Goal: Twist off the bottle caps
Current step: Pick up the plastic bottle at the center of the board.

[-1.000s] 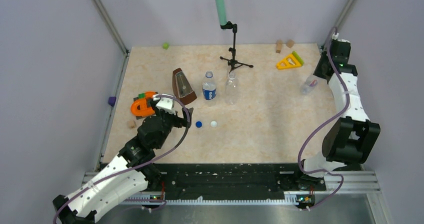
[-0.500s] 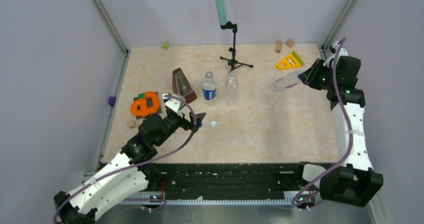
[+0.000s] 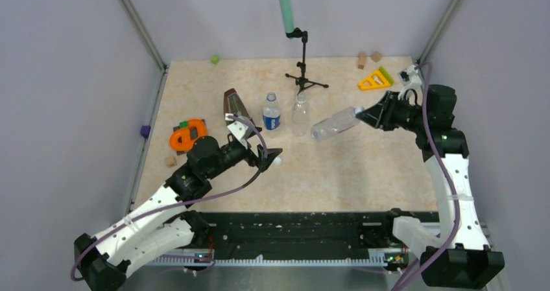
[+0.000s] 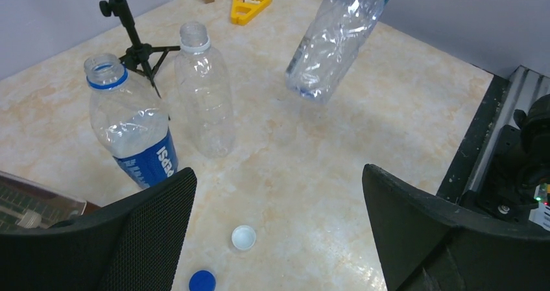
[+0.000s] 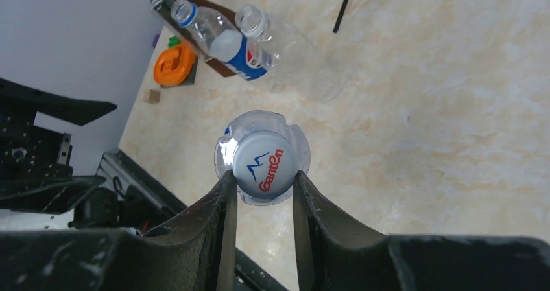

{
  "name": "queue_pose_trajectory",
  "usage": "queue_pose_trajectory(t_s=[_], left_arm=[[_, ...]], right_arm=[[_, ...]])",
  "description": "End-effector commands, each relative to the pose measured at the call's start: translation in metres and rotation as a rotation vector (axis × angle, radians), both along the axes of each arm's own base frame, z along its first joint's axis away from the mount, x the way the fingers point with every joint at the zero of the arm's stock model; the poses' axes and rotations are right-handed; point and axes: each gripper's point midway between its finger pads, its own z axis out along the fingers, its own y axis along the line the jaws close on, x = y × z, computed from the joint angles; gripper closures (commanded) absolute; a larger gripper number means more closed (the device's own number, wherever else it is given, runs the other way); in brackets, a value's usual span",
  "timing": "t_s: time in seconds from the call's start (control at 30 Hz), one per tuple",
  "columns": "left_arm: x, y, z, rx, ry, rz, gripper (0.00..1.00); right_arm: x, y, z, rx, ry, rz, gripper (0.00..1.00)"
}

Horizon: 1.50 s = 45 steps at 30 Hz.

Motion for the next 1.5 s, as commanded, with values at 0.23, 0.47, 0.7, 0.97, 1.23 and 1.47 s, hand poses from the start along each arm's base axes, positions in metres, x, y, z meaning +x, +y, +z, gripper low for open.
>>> queue_pose_trajectory(t_s=[0.23,0.47,0.7,0.97,1.23,1.47], left_arm=[[-0.016,-0.027,0.057,-0.086,-0.132,-0.187,0.01],[-0.026,-0.046,0.058,-0.061,-0.106,-0.320,0.03],[-0.050,-0.063,0.046,-0.006,-0.035,-0.529,0.04],[-0.060,-0.067,0.023,0.061,0.084,-0.612,0.11],[-0.041,-0.061,0.017,0.077,0.074,-0.476,0.15],[-0.032,-0.062,0.019,0.066,0.055,-0.438,0.18]], right_arm=[[-0.057,0.051,0.038,0.145,-0.129,0.327,0.90],[-0.076,0.099,0.030,0.183,-0.124,0.501,0.90],[-0.080,0.125,0.031,0.255,-0.149,0.556,0.91],[-0.077,0.132,0.040,0.324,-0.203,0.561,0.91],[-0.081,0.132,0.040,0.344,-0.206,0.575,0.91],[-0.086,0.132,0.042,0.361,-0.219,0.591,0.91]])
